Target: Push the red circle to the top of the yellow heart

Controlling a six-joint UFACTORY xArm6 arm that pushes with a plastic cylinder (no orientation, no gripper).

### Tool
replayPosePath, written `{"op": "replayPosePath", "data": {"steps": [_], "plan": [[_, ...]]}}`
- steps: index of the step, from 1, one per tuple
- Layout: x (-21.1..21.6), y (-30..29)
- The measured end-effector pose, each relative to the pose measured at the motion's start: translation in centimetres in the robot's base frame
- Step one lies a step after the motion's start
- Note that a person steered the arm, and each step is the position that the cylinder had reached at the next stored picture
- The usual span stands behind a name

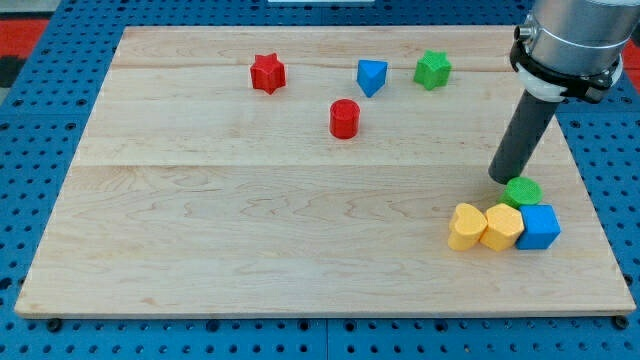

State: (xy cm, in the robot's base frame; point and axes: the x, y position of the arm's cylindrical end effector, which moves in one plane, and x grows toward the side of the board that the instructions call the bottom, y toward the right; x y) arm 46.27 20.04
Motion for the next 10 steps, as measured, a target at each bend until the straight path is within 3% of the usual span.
{"op": "replayPosePath", "data": {"steps": [2,4,6,8,9,10], "plan": [[-7.8,-5.8],[-12.9,-19.1],[-10.4,-21.1],[-3.9,-16.2],[-2.7,-13.5],[-4.8,-16.0]]}}
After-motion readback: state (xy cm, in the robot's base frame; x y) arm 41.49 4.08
